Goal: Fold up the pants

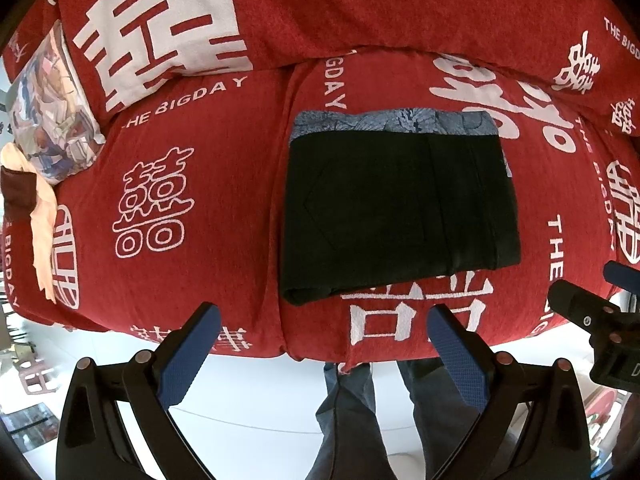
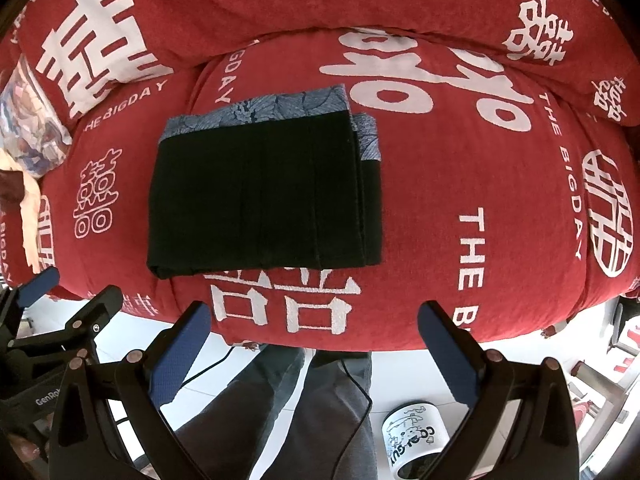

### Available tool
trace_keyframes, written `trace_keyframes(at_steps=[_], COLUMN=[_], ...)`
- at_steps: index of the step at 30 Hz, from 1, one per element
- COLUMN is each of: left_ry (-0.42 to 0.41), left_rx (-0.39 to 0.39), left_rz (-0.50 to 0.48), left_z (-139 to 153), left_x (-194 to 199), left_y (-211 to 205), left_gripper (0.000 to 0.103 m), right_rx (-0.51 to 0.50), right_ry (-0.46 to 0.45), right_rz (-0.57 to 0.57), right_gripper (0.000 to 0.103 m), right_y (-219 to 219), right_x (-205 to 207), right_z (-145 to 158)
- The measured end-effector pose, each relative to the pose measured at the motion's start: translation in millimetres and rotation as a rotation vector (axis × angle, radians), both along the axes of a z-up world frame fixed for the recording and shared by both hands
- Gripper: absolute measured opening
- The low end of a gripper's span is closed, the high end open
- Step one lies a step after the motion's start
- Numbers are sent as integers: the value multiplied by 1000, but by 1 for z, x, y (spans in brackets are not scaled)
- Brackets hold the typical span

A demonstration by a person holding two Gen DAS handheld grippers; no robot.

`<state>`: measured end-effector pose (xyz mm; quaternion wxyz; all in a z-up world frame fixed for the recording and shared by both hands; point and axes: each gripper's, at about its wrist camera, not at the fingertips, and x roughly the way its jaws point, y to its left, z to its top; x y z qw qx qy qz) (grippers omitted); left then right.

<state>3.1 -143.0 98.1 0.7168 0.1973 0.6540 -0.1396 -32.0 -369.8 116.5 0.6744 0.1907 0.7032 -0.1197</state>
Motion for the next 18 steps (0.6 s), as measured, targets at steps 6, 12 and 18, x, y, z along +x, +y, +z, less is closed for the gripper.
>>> trace_keyframes(at_steps=[6, 12, 18], left_ry=[-1, 12, 0], left_rx=[3, -3, -27], left_rz=[12, 32, 17], left_z=[-1, -3, 1], left_x=[0, -2, -4], left_y=[-1, -1, -2], left_gripper=[103, 103, 103], right_rx=[-4, -4, -5], right_ry=[3, 5, 3], right_rz=[7, 18, 19], right_gripper=[103, 103, 103], right_y=[1, 1, 2], right_x=[0, 1, 2], right_z=[-1, -1, -1])
